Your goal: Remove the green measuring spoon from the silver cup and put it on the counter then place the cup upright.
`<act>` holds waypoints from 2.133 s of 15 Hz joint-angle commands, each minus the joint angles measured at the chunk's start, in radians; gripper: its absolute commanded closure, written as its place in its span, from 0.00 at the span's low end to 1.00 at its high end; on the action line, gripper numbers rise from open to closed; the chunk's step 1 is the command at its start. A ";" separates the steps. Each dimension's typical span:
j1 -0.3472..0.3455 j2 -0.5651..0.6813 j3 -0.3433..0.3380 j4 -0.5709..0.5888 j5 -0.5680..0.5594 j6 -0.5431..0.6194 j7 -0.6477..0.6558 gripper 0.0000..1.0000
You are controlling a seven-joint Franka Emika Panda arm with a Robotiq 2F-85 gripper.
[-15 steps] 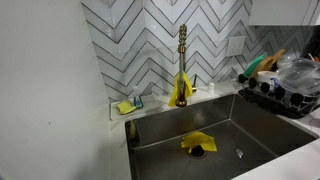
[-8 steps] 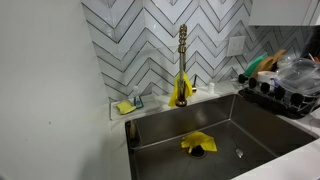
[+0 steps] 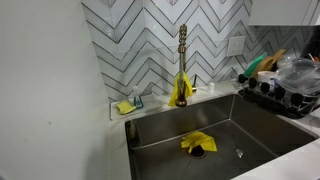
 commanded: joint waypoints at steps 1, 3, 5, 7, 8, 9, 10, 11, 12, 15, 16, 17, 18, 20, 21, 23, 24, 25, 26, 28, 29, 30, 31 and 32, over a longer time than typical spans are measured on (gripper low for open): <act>0.019 0.027 -0.016 0.025 0.026 -0.034 -0.028 0.09; 0.019 0.032 -0.017 0.028 0.023 -0.042 -0.029 0.10; 0.018 0.029 -0.018 0.029 0.020 -0.053 -0.026 0.13; 0.019 0.030 -0.018 0.031 0.021 -0.065 -0.026 0.13; 0.019 0.031 -0.018 0.032 0.019 -0.072 -0.025 0.14; 0.019 0.031 -0.018 0.033 0.014 -0.078 -0.020 0.15; 0.018 0.032 -0.019 0.034 0.012 -0.082 -0.020 0.15; 0.018 0.032 -0.019 0.033 0.009 -0.084 -0.018 0.17; 0.018 0.032 -0.019 0.033 0.010 -0.087 -0.017 0.17; 0.018 0.031 -0.019 0.032 0.008 -0.094 -0.016 0.21; 0.017 0.031 -0.020 0.032 0.007 -0.094 -0.014 0.23; 0.017 0.031 -0.020 0.031 0.007 -0.094 -0.014 0.26; 0.017 0.031 -0.020 0.031 0.006 -0.093 -0.013 0.27; 0.016 0.030 -0.021 0.031 -0.001 -0.088 -0.007 0.29; 0.014 0.030 -0.023 0.031 -0.009 -0.083 0.003 0.28; 0.015 0.031 -0.025 0.032 -0.009 -0.077 0.003 0.31; 0.015 0.032 -0.025 0.033 -0.011 -0.076 0.005 0.33; 0.015 0.033 -0.026 0.035 -0.010 -0.074 0.005 0.36; 0.015 0.033 -0.026 0.035 -0.010 -0.072 0.006 0.40; 0.015 0.033 -0.027 0.037 -0.010 -0.071 0.007 0.42; 0.015 0.032 -0.027 0.037 -0.011 -0.070 0.009 0.43; 0.016 0.032 -0.027 0.036 -0.012 -0.068 0.009 0.43; 0.016 0.031 -0.027 0.036 -0.010 -0.066 0.008 0.43; 0.016 0.031 -0.027 0.036 -0.010 -0.066 0.008 0.45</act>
